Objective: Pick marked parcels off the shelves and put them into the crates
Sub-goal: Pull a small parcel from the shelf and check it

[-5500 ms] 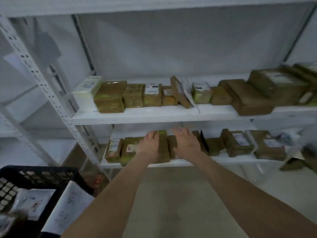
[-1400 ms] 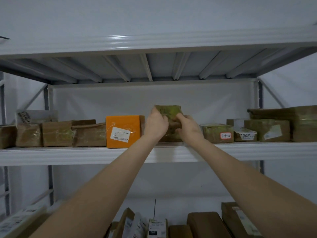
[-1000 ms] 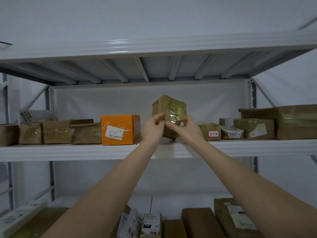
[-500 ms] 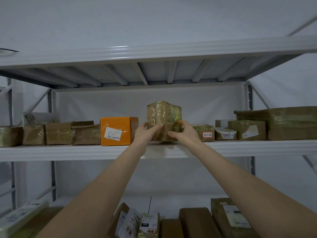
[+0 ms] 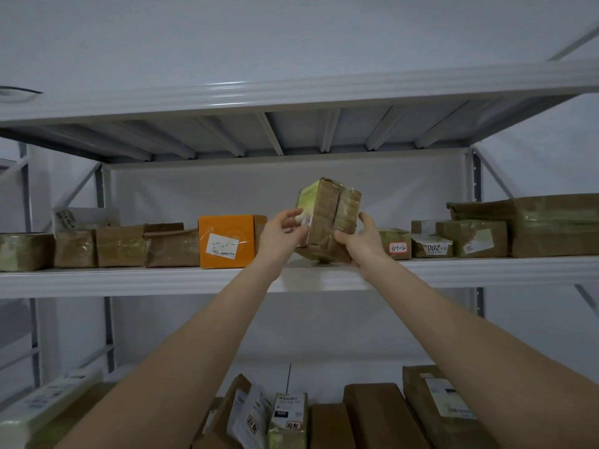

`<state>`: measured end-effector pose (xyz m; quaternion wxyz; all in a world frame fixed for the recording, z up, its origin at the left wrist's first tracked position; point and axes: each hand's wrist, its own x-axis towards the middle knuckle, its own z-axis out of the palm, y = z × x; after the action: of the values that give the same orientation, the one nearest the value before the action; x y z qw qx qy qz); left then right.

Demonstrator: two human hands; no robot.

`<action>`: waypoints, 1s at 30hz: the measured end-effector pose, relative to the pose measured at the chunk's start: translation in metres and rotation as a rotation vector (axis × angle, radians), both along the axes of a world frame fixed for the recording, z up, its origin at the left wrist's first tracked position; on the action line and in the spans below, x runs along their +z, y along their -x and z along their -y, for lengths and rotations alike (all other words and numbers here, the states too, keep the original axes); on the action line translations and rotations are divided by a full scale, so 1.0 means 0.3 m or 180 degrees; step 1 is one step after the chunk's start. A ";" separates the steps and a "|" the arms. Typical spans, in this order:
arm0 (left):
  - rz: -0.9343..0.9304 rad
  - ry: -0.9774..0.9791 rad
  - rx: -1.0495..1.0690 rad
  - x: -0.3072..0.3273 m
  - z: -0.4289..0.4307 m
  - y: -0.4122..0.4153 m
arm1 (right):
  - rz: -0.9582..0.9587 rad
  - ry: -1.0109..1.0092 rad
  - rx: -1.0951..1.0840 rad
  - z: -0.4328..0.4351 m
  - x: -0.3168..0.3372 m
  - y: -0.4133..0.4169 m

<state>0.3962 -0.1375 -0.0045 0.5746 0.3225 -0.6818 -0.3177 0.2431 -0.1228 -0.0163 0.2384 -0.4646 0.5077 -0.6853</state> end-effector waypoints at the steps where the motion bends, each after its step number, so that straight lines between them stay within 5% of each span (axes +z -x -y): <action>1: 0.0038 -0.0098 0.0036 -0.003 -0.003 -0.003 | -0.0137 -0.0009 -0.0122 -0.005 0.003 -0.002; 6: 0.0217 -0.0744 -0.0031 -0.019 -0.002 -0.006 | -0.0675 0.0095 -0.0292 -0.035 0.006 -0.022; 10: -0.0046 -0.0669 -0.0004 -0.029 -0.006 0.002 | -0.0852 -0.0017 -0.0069 -0.057 0.014 -0.029; 17: -0.0573 -0.0628 -0.0120 -0.013 -0.007 -0.018 | -0.0250 0.0000 0.0032 -0.047 0.004 -0.027; 30: -0.0499 -0.0466 -0.0574 -0.068 -0.091 -0.098 | -0.0450 0.0209 -0.0488 -0.132 -0.052 -0.113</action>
<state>0.4257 -0.1101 -0.0247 0.5702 0.2752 -0.6360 -0.4412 0.2772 -0.0831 -0.0320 0.1334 -0.4791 0.5345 -0.6833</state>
